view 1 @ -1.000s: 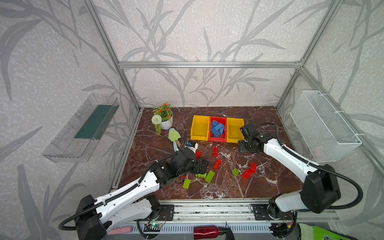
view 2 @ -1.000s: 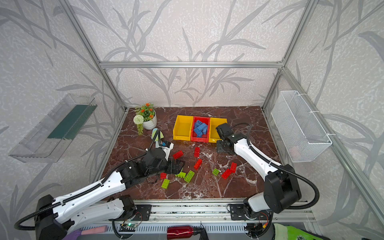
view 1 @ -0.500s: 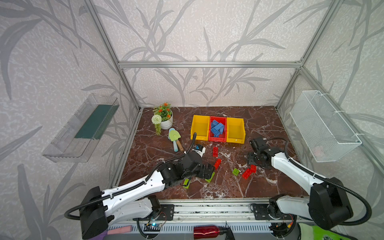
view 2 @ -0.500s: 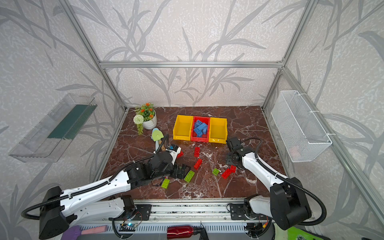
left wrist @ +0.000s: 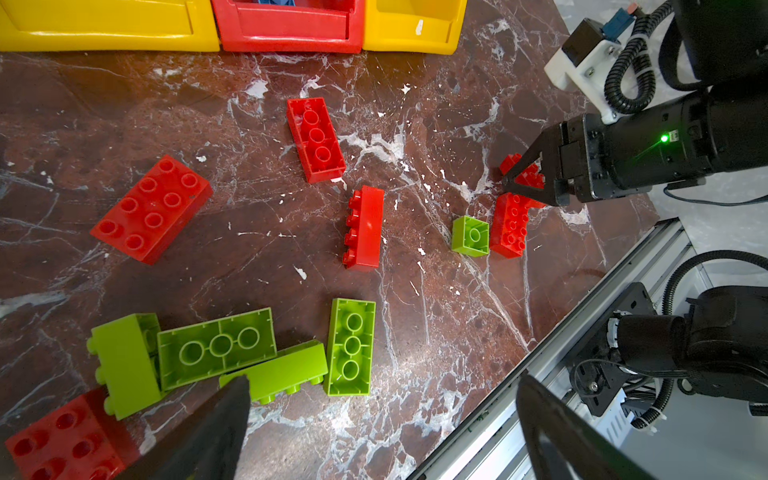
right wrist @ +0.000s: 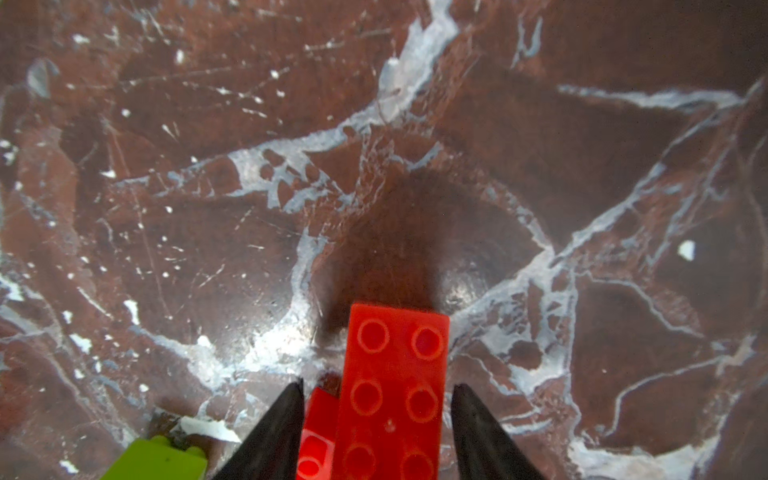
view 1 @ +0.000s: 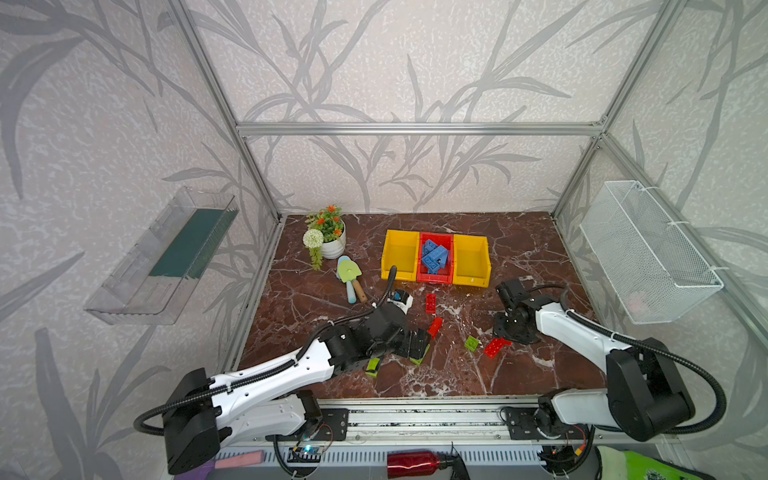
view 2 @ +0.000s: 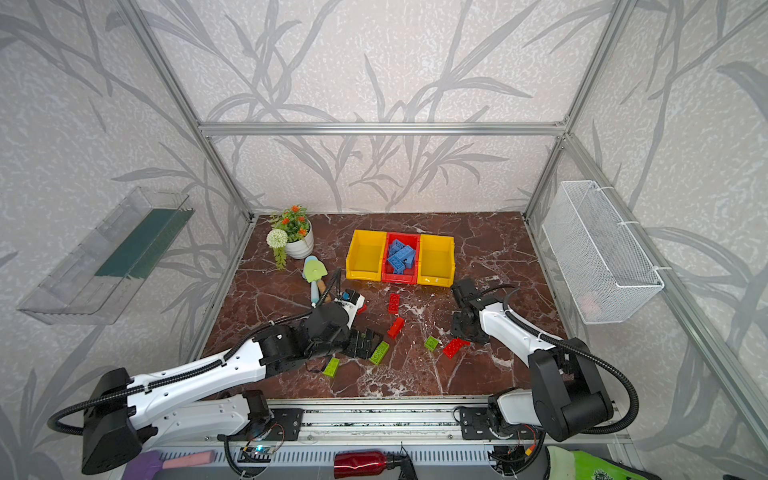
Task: Sort the legos into containers by color
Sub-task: 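Move the right gripper to a red brick nearer the robot and grasp it, then carry the red brick with the right gripper over the yellow bin and release it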
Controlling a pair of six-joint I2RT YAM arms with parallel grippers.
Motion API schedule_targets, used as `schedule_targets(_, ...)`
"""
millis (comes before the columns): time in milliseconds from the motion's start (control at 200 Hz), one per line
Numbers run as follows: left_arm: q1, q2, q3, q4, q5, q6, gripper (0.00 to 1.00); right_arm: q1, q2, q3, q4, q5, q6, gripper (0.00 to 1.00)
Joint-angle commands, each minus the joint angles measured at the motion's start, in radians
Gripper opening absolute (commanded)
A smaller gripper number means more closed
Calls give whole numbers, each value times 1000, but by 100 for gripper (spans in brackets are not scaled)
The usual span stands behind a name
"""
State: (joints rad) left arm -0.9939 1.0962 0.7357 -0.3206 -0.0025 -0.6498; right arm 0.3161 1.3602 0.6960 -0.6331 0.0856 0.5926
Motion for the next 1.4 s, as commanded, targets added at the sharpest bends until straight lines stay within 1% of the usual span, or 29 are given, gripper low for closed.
schedule_targets(0,-4,-5,8,8,-22,7,99,-2,7,0,-12,-14,15,50)
schedule_targets(250,-5,-19,2,-3,-52,13,99,-2,45,49,-30,-15,-12,29)
schedule_targets(365,-4,-21,5,-9,-66,16,99,-1,48,99,-52,-14,-26,24)
schedule_targets(485,-5,-16,14,-32,-106,5,99,-2,21,160,-68,-16,-41,24)
schedule_targets(575,-4,-8,19,-35,-131,4,99,-1,22,224,-55,-21,-75,24)
schedule_targets(790,-3,51,79,-58,-162,32,99,-2,113,385,77,-20,-163,25)
schedule_targets(905,1,92,116,-69,-189,52,99,-2,221,511,112,-19,-224,27)
schedule_targets(1000,15,131,145,-69,-198,65,99,-3,340,640,97,-26,-261,27)
schedule_targets(1025,21,142,152,-70,-197,65,99,-3,392,675,90,-27,-269,27)
schedule_targets(1180,78,203,189,-60,-149,53,99,-12,586,882,33,-29,-300,27)
schedule_targets(1279,106,233,209,-59,-125,53,99,-24,689,987,11,-56,-300,28)
schedule_targets(1329,119,242,218,-62,-115,56,99,-31,731,1033,-3,-72,-300,31)
schedule_targets(1394,133,249,226,-68,-106,61,99,-34,775,1085,-33,-73,-296,41)
